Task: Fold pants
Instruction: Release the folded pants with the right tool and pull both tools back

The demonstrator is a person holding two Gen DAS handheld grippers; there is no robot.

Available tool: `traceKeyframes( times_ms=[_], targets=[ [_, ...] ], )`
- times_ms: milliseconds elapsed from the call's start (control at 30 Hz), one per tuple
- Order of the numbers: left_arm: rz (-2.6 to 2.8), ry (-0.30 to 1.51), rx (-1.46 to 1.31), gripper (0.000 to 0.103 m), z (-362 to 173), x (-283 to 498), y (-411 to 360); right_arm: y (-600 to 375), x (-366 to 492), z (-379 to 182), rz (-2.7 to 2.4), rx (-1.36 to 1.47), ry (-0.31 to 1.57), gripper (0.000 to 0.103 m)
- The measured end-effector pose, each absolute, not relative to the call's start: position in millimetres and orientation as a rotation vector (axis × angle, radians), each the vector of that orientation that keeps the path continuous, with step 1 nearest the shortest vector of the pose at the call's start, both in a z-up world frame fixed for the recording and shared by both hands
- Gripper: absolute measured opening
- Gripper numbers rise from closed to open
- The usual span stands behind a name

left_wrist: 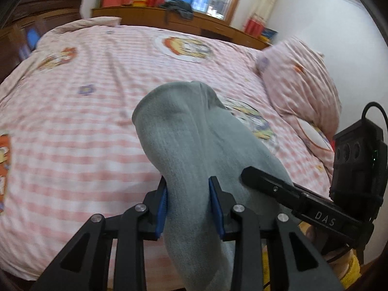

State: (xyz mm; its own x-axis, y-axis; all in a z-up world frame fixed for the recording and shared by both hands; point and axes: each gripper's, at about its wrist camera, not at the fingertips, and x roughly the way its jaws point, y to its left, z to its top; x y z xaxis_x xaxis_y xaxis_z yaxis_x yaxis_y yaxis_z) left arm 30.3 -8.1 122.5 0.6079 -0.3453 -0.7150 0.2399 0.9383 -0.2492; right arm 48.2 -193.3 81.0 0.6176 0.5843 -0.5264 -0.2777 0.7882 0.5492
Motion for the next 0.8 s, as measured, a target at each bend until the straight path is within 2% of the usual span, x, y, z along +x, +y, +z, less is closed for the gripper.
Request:
traceKeyframes(
  times_ms=[200,367,433,500,600,800],
  targets=[
    [-0.282,0.852,-0.181,0.033,105,45,68,-125,72,65,0.556,0.399,0.781,0.028],
    [-0.259,0.9,-0.216,0.033,64,63,119,-90,92,26,0.538,0.388,0.865,0.028],
    [-0.253,0.938,-0.255,0.034,45,70,129,-81,95,12,0.499,0.324,0.883,0.032],
    [-0.246,0.957,-0.295,0.045,27,74,140,-80,93,7,0.488,0.292,0.873,0.035],
    [-0.233,0.939,-0.312,0.054,26,69,145,-84,90,10,0.493,0.289,0.88,0.035],
    [-0.152,0.908,-0.207,0.053,46,46,128,-93,67,26,0.454,0.227,0.855,0.035]
  ],
)
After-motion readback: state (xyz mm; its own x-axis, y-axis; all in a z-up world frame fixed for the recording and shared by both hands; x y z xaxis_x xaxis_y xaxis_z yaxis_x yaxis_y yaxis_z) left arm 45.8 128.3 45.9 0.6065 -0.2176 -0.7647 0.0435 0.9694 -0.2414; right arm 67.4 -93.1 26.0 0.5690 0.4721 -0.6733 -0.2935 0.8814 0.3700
